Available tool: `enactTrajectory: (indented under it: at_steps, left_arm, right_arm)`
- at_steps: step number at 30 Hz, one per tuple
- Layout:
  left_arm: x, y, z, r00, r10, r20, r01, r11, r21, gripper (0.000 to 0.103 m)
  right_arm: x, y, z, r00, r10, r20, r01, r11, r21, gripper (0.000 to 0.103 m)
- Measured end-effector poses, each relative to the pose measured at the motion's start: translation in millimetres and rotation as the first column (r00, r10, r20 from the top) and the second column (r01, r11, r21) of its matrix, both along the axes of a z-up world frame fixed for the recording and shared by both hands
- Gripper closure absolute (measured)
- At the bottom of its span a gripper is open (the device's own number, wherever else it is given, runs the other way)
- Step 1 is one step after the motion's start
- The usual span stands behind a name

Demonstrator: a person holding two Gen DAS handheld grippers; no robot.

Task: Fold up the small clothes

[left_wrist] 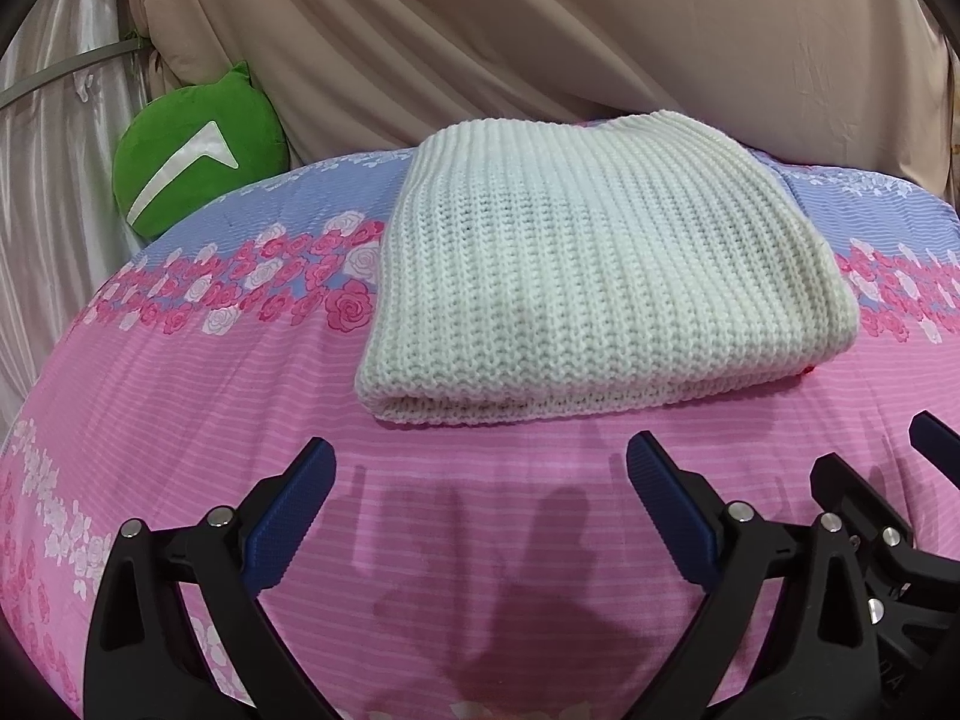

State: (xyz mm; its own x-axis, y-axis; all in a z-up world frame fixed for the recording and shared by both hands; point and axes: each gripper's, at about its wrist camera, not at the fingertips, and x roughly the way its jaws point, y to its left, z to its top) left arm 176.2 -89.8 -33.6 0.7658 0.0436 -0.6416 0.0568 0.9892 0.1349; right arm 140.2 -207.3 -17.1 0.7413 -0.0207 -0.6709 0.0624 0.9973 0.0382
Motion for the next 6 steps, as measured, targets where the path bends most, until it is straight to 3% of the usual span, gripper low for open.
enactTrajectory:
  at_steps: [6]
  left_arm:
    - [-0.1,-0.2,-0.1,1.000,-0.001,0.000,0.001,1.000,0.003,0.011]
  right_arm:
    - [-0.3,0.9,0.1,1.000,-0.005,0.000,0.005,1.000,-0.002,0.019]
